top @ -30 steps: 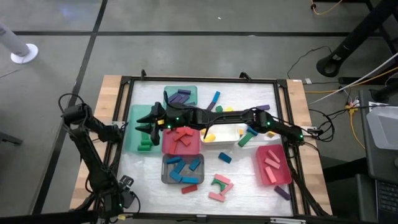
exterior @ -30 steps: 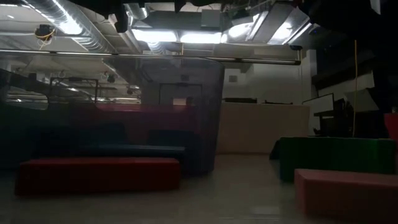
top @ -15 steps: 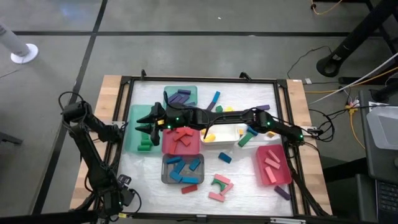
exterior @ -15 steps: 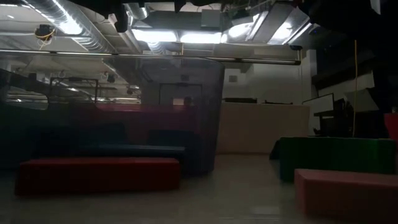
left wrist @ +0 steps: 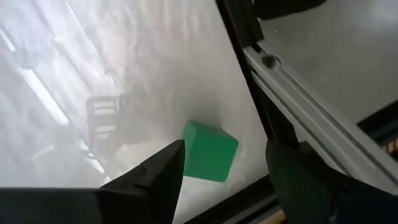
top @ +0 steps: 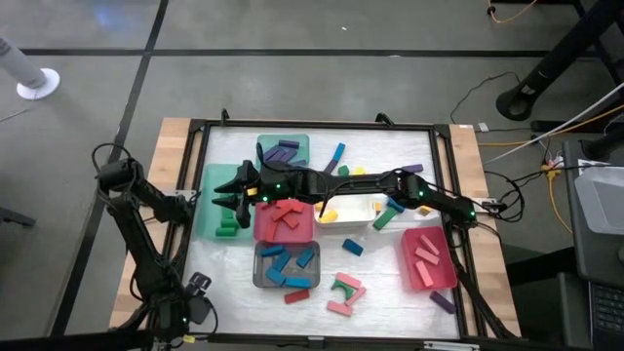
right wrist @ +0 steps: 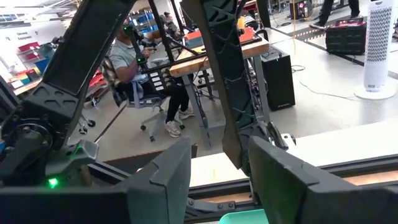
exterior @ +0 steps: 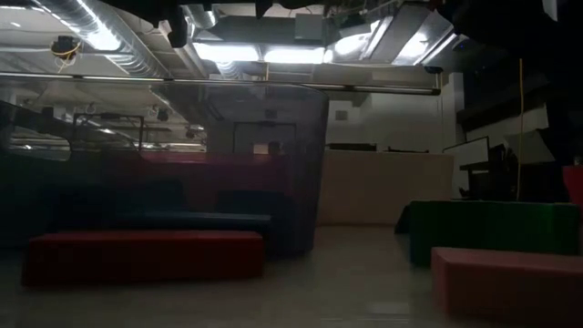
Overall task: Sort blocks
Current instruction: Put the green block into the bottom green bin
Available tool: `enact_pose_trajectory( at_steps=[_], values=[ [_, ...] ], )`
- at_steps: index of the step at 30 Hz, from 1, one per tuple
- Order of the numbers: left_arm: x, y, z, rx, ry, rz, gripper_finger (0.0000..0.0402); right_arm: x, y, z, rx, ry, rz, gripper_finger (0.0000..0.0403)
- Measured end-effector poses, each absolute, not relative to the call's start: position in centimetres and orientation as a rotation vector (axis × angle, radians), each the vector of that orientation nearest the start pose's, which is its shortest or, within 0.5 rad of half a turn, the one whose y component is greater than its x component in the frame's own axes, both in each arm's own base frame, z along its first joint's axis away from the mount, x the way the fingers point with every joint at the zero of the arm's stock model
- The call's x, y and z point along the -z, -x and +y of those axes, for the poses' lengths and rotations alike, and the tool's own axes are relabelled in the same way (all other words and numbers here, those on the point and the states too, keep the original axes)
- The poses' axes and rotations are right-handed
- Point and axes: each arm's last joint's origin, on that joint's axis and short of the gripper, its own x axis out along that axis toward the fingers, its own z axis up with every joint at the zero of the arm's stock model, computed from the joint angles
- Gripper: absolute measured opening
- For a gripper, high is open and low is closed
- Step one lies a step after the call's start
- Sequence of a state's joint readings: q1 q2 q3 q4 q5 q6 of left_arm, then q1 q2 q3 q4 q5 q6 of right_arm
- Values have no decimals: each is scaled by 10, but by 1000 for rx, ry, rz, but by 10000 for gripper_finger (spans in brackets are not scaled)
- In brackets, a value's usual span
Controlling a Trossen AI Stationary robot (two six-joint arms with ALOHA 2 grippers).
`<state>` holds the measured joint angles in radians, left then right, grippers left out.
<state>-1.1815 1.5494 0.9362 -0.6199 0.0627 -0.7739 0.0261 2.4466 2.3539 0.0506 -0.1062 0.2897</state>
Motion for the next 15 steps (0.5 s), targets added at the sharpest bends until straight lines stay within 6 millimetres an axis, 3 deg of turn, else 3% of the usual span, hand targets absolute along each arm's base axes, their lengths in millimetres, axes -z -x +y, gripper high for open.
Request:
enact_pose_trajectory(
  at_steps=[15],
  values=[
    [-166, -100, -269, 546, -242, 1340, 214, -306, -568, 18, -143, -292, 64, 163]
  ],
)
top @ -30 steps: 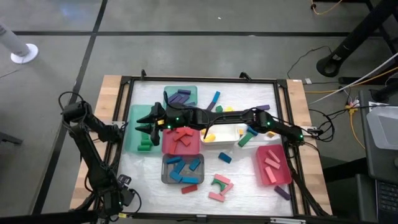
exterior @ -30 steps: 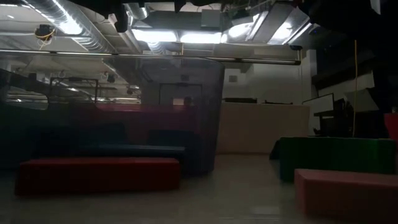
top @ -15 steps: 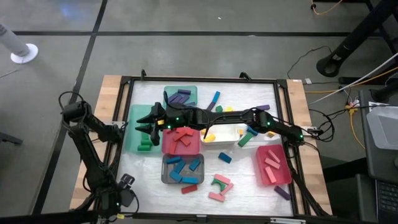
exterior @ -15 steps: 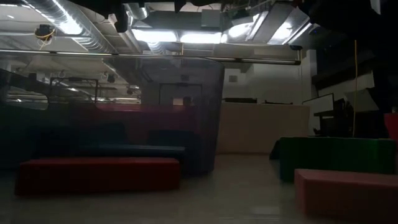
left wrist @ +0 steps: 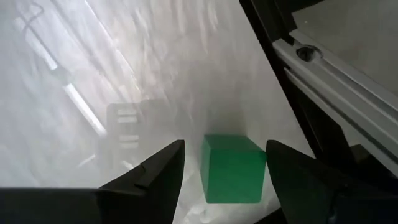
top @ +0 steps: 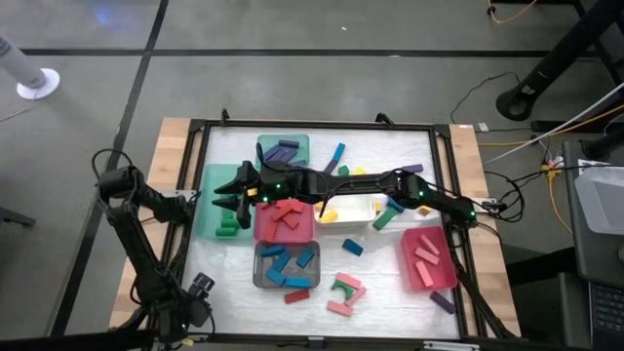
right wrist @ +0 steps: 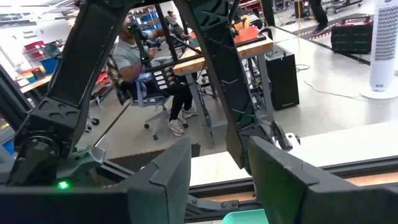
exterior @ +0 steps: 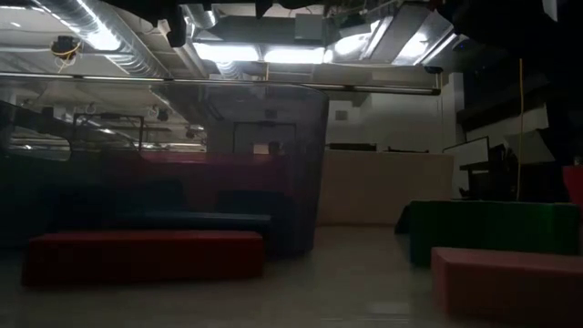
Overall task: Sort blocks
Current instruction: Put the green block into the bottom green bin
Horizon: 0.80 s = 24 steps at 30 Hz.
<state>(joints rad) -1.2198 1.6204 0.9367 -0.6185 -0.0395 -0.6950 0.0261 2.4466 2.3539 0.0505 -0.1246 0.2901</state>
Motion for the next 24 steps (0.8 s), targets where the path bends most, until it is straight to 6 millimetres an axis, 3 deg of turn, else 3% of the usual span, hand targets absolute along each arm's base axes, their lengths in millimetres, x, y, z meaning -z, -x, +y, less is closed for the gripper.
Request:
enact_pose_trajectory(
  at_steps=[16, 24],
  values=[
    [-151, -94, -263, 475, -299, 1490, 209, -305, -568, 18, -143, -285, 64, 163],
    [-152, -94, -263, 475, -296, 1475, 114, -308, -567, 18, -144, -284, 60, 163]
  ],
)
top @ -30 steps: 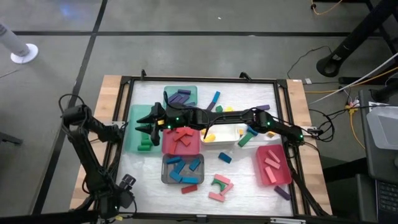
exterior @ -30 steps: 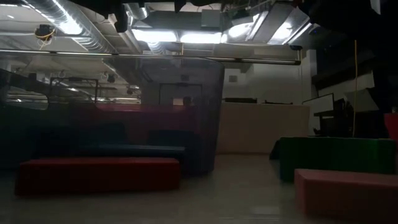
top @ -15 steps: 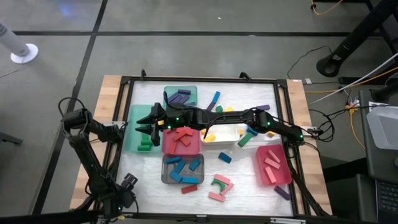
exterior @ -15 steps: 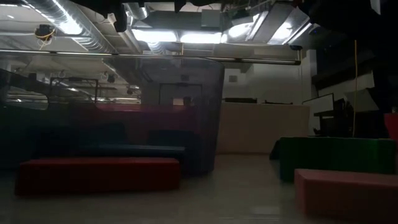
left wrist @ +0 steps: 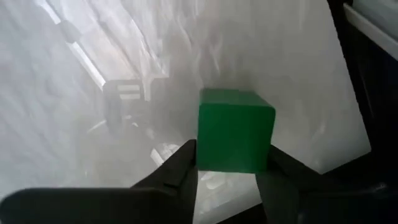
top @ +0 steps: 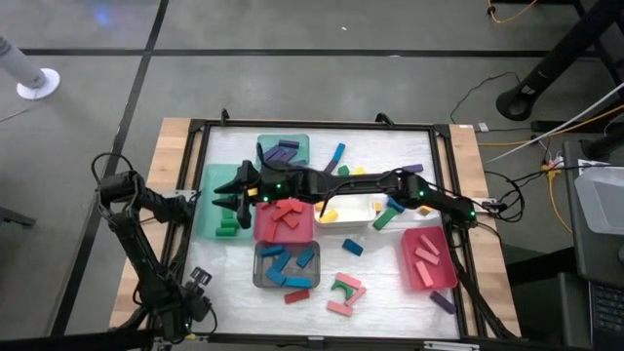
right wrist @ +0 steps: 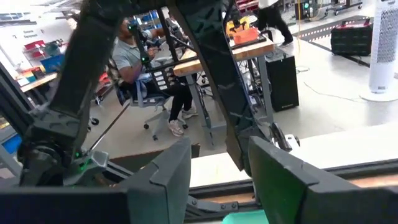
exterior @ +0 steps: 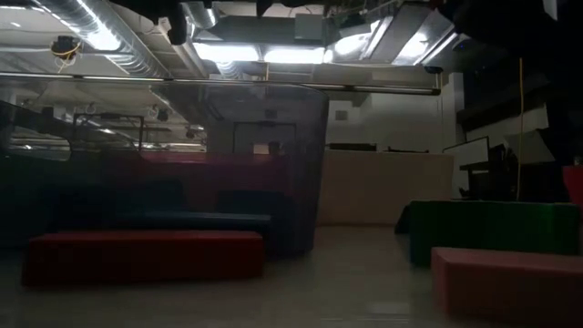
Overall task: Sort blocks
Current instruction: Put the green block into the bottom green bin
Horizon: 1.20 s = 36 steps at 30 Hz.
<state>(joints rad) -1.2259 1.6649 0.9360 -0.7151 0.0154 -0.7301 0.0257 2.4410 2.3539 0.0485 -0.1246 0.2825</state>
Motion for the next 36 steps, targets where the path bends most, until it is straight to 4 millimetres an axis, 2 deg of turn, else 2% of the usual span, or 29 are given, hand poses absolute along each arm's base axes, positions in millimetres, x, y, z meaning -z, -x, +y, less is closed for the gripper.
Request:
enact_pose_trajectory(
  at_steps=[9, 17, 23, 27, 32, 36],
  values=[
    [-154, -96, -262, 423, -241, 1490, 111, -339, -553, 18, -146, -281, 43, 163],
    [-182, -95, -245, 300, -171, 1402, 111, -360, -530, 17, -124, -288, 199, 163],
    [-215, -97, -207, 82, -147, 1265, 111, -374, -498, 17, -90, -298, 422, 163],
    [-238, -101, -174, -162, -141, 1027, 116, -377, -474, 25, -67, -334, 617, 163],
    [-258, -105, -133, -436, -176, 781, 114, -369, -448, 50, -40, -410, 860, 163],
    [-264, -114, -111, -598, -174, 719, 116, -358, -431, 75, 45, -460, 1050, 163]
  ],
)
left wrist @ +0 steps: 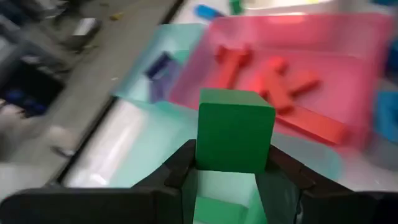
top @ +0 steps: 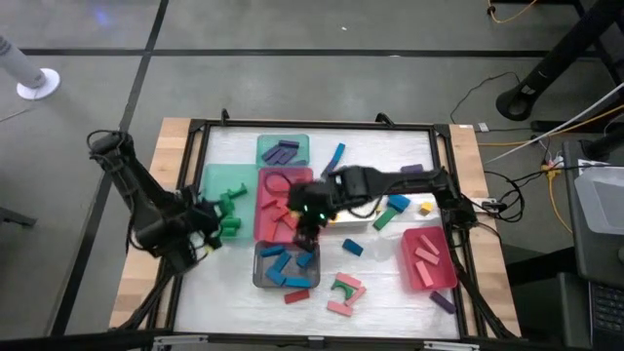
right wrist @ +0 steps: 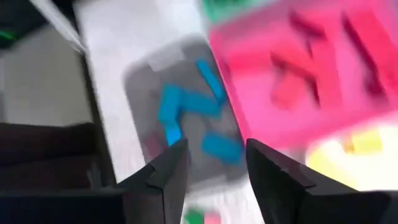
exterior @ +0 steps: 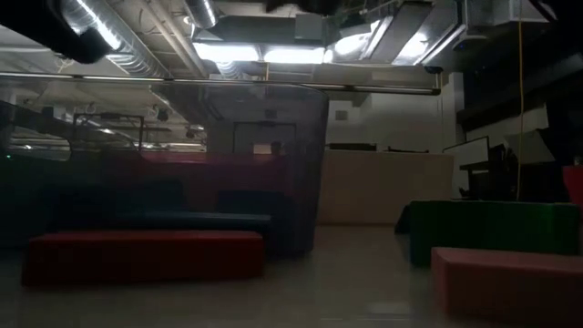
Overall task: Sort blocks
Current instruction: Put the green block into the bottom green bin
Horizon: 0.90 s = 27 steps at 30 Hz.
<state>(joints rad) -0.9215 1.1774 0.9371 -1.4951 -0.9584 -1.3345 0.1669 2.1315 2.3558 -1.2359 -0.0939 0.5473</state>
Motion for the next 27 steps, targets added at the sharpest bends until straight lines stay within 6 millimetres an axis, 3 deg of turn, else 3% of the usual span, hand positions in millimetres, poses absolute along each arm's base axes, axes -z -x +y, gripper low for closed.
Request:
enact_pose_trajectory(
  at_steps=[8, 14, 27],
  values=[
    [-248, -130, -80, -781, -253, 808, 126, -335, -397, 114, 423, -473, 1320, 163],
    [-234, -133, -60, -900, -247, 893, 128, -316, -397, 126, 430, -463, 1363, 163],
    [-228, -149, -40, -917, -181, 1074, 132, -285, -396, 116, 359, -369, 1546, 163]
  ],
)
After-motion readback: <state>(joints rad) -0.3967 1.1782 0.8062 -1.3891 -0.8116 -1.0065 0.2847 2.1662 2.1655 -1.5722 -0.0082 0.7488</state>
